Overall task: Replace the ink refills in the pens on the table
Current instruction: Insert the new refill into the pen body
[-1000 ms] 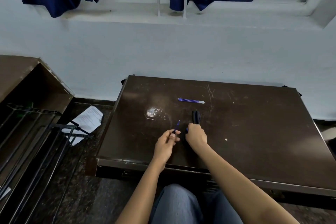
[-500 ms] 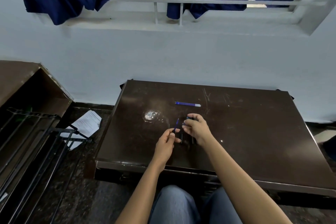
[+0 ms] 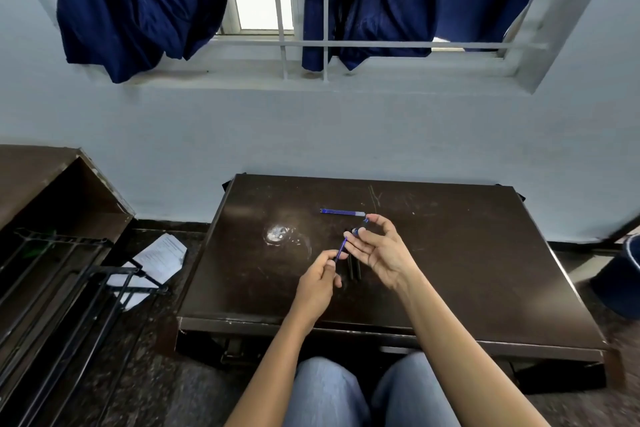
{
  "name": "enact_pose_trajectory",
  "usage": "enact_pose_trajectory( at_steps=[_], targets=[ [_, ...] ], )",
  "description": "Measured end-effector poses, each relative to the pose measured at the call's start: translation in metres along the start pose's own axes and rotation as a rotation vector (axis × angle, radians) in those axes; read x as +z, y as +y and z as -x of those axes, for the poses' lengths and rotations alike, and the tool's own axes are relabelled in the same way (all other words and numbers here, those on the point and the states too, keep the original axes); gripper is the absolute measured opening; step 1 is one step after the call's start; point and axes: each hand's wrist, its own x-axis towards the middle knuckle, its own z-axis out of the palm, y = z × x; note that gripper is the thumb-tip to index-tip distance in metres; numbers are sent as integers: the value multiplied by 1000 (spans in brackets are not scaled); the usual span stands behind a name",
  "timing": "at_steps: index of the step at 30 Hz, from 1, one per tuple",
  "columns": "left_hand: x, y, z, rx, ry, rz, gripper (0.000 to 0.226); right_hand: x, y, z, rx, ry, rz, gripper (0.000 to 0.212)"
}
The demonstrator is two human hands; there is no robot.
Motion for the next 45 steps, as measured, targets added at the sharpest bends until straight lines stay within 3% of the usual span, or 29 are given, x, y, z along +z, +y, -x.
enact_pose_trajectory(
  at_steps=[12, 22, 33, 38, 45],
  targets=[
    [0, 28, 23, 80, -8, -67, 31, 11, -12, 33, -235, 30, 178, 40],
    [1, 37, 41, 78, -24, -85, 30, 11, -16, 52, -319, 17, 384, 42],
    [3, 47, 57, -34, -66, 55, 28, 4, -11, 69, -246, -95, 553, 38],
    [6, 49, 62, -112, -27, 128, 30, 5, -4, 77, -160, -76, 424, 32],
    [6, 39, 69, -60, 3, 160, 14, 2, 2, 86, -114, -16, 377, 28]
  ],
)
